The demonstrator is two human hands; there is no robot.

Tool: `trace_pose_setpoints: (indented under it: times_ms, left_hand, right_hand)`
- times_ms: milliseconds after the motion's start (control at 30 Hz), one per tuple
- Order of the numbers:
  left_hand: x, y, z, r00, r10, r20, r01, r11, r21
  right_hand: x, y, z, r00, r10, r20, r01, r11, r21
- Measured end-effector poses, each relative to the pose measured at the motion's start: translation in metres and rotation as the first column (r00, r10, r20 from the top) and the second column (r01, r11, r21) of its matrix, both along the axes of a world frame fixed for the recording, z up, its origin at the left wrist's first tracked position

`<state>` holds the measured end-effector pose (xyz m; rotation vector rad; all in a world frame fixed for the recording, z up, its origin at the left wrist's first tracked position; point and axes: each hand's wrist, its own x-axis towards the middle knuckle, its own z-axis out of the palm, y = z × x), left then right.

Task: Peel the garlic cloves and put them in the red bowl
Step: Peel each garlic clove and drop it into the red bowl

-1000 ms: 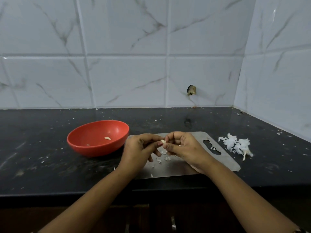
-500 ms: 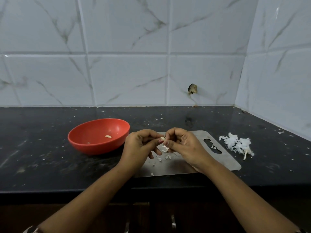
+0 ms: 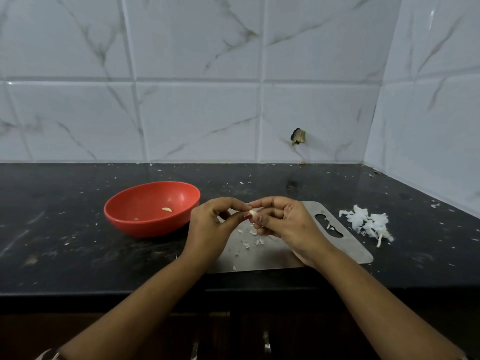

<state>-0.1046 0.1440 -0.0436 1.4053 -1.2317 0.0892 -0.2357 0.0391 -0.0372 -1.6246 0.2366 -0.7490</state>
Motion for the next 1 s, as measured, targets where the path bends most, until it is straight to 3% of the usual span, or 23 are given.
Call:
trace_pose_setpoints:
  times_ms: [400, 667, 1000]
  left_hand:
    - [0.003, -0.0005, -0.0018, 0.991, 0.02, 0.134, -0.01, 0.997, -0.076]
    - [0.0015, 0.0019, -0.0035, 0.941, 0.064, 0.333, -0.029, 0.994, -0.11]
    - [0.0031, 0.0014, -0.0052, 0.94, 0.089, 0.328, -0.049, 0.99, -0.13]
  right_hand:
    - [-0.0014, 0.0005, 0.0006, 0.998, 0.043, -0.052, -0.04, 0.998, 0.048]
    - [-0.0018, 0.0005, 0.0012, 0.992, 0.088, -0.089, -0.078, 0.991, 0.106]
    - [-0.0024, 0.0014, 0.0019, 0.99, 0.092, -0.103, -0.082, 0.992, 0.101]
